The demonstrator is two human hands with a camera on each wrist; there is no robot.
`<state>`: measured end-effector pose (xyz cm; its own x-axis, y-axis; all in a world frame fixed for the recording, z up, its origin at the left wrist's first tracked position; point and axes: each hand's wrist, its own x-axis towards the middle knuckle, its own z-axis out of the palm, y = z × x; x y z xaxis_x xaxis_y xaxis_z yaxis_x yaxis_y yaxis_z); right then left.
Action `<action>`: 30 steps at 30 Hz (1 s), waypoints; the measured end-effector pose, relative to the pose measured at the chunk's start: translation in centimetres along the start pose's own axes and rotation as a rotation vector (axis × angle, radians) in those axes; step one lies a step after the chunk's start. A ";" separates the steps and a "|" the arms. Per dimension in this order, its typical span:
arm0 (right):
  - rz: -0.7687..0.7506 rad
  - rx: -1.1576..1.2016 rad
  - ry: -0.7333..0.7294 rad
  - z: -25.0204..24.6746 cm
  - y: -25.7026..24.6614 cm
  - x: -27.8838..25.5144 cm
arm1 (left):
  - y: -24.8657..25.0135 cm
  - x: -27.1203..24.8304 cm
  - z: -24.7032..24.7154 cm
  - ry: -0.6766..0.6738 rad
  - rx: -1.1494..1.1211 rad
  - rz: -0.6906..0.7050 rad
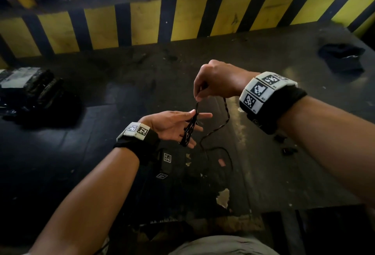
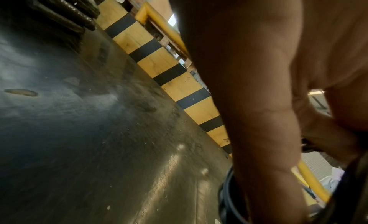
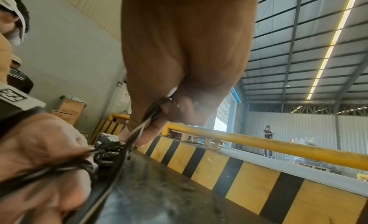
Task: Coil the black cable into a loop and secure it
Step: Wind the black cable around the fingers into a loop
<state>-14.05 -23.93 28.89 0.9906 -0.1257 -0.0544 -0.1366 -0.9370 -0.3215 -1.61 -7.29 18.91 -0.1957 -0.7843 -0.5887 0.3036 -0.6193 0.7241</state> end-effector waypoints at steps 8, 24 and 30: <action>-0.159 0.071 0.075 0.5 1.5 0.8 | -1.2 -1.6 1.0 -0.177 -0.105 0.113; 0.111 0.775 -0.009 14.8 1.1 -1.7 | 3.5 -3.7 1.0 -0.308 -0.190 0.544; 0.080 0.740 -0.120 16.9 -0.3 -2.5 | 3.4 -2.2 -2.0 -0.074 -0.193 0.468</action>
<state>-16.61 -17.81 13.19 0.9751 -0.1087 -0.1932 -0.2216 -0.4575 -0.8612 1.72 -7.56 21.99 -0.0607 -0.9809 -0.1850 0.5402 -0.1882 0.8202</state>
